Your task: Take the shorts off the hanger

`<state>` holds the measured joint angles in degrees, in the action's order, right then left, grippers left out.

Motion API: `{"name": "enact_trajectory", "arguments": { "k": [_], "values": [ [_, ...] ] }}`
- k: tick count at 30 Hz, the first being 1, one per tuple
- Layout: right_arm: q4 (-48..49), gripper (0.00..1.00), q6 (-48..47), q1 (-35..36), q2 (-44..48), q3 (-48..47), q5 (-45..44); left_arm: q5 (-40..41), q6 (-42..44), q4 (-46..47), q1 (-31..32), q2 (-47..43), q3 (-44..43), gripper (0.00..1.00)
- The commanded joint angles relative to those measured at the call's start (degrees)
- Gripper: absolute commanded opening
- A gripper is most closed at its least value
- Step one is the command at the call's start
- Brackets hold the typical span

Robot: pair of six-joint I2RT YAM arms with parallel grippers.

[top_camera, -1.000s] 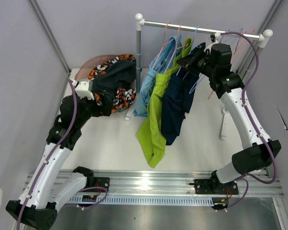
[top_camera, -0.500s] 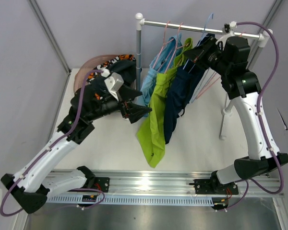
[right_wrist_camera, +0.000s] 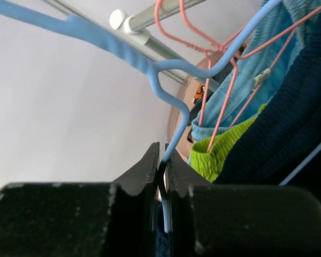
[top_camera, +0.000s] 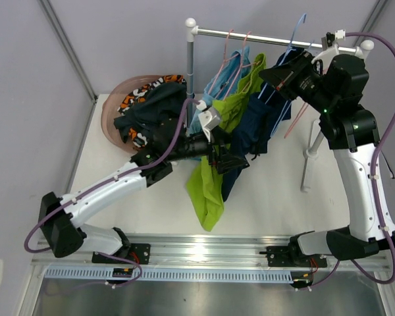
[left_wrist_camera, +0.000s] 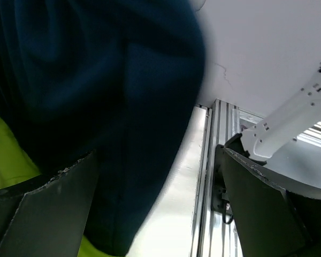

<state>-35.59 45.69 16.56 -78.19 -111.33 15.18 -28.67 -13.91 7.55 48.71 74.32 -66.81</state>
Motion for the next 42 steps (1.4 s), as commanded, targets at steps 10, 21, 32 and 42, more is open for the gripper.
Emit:
{"name": "enact_trajectory", "arguments": {
  "k": [10, 21, 32, 42],
  "values": [
    [4.7, 0.0, 1.8, 0.2, 5.8, -1.2, 2.7, 11.0, -0.9, 4.1, 2.4, 9.1, -8.9, 0.0],
    [4.5, 0.0, 1.4, -5.3, 0.8, -6.1, 4.8, 24.0, -1.0, 1.3, 11.5, -17.3, 19.8, 0.0],
    [5.4, 0.0, 4.2, -8.4, -2.3, -10.0, 8.1, 29.1, -3.8, 1.2, 15.8, -23.4, 28.2, 0.0],
    [7.3, 0.0, 11.2, -4.8, 7.8, 3.9, 11.8, 44.6, 0.5, -5.1, 15.5, -1.4, 1.7, 0.0]
  ]
}}
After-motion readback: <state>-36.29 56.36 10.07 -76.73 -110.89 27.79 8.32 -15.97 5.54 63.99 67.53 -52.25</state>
